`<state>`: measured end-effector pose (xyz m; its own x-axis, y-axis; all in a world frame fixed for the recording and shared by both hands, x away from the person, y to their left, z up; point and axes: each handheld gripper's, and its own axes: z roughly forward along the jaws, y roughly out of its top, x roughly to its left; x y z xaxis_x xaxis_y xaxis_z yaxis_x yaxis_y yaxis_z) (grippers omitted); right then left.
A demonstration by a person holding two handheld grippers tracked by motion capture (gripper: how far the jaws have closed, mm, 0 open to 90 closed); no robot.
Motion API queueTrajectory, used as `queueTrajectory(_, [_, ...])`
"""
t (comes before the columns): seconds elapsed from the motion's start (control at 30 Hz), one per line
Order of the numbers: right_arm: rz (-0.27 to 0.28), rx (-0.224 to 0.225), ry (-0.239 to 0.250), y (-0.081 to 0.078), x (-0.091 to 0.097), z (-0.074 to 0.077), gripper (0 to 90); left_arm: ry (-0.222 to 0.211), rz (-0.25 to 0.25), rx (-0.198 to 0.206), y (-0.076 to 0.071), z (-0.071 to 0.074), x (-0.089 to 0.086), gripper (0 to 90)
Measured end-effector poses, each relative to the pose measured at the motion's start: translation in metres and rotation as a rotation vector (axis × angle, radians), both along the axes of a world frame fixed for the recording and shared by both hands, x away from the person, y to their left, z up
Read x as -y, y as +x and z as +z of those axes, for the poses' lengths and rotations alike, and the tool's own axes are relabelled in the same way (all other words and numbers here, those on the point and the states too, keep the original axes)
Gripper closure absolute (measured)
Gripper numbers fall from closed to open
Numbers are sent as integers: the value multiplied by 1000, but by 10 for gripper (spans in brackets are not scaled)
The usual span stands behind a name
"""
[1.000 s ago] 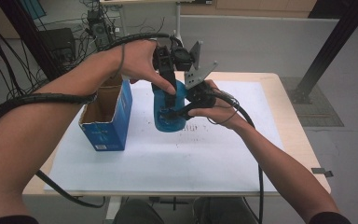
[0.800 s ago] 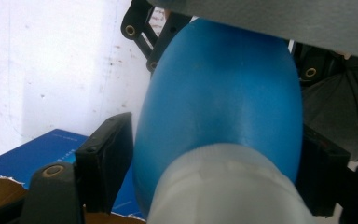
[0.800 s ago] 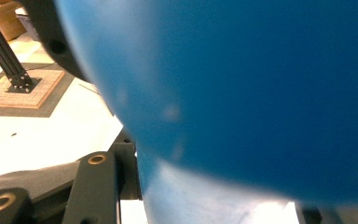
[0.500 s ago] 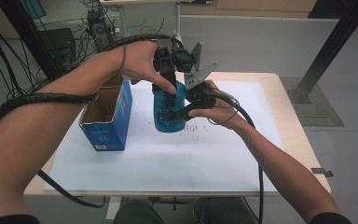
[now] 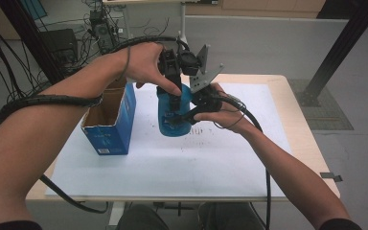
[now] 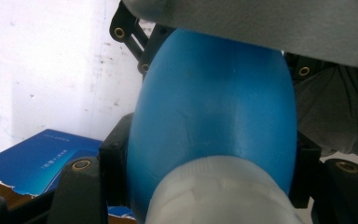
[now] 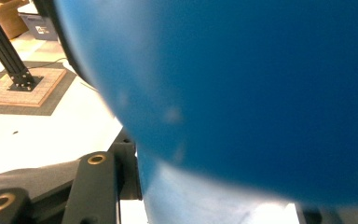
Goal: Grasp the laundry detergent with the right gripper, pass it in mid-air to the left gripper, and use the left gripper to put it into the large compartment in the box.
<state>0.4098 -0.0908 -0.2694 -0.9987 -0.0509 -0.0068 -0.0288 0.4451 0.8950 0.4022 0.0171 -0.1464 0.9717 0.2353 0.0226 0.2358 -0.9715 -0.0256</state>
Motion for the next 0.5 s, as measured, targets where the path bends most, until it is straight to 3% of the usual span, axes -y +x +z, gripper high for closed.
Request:
queueTrajectory(0.07, [-13,-10,-18,-1,1,0,448,5,1,-5,0,0,0,367])
queueTrajectory(0.13, [-1,-3,2,0,0,-1,448,6,1,-4,1,-1,0,367])
queueTrajectory(0.33, [-4,-12,-7,0,0,-2,447,5,1,0,1,-2,0,367])
queueTrajectory(0.5, [3,7,7,2,-2,-3,446,7,-2,1,1,-3,-1,368])
